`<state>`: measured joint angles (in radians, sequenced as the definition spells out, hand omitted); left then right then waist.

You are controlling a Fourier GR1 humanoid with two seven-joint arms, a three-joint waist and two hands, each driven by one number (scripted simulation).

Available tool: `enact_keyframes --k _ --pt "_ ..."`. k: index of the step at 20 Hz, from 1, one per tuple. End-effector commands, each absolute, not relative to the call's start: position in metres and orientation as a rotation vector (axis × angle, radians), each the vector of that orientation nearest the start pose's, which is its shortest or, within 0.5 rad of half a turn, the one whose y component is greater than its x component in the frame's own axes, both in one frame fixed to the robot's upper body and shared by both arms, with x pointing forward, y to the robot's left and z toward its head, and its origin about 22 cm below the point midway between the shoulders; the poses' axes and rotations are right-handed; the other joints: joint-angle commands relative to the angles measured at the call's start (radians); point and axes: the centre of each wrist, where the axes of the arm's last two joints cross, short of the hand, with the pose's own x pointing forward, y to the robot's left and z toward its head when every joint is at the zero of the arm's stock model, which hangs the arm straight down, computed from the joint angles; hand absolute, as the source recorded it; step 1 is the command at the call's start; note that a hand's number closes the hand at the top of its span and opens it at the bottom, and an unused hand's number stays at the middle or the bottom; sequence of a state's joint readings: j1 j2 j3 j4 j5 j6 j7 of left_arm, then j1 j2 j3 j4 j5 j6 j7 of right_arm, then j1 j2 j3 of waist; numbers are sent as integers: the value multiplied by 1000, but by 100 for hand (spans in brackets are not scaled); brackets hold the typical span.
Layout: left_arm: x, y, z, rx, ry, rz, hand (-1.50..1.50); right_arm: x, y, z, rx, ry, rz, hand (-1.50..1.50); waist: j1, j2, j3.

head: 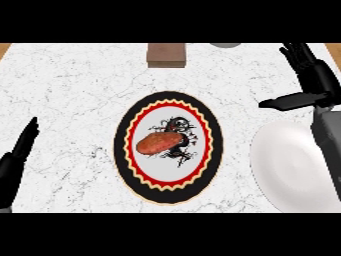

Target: Pick the sweet potato from the plate and place it in the plate

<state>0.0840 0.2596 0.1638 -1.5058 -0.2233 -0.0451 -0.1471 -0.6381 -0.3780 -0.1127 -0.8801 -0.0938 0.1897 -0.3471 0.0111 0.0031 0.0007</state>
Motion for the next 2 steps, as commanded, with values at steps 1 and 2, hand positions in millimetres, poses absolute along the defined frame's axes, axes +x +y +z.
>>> enact_keyframes --k 1,2 --pt "212 337 -8 476 -1522 -306 0 396 -339 64 -18 -1846 278 -150 2 0 0" --pt "230 349 -8 474 -1516 -304 0 402 -336 71 -20 -1846 296 -150 0 1 0"
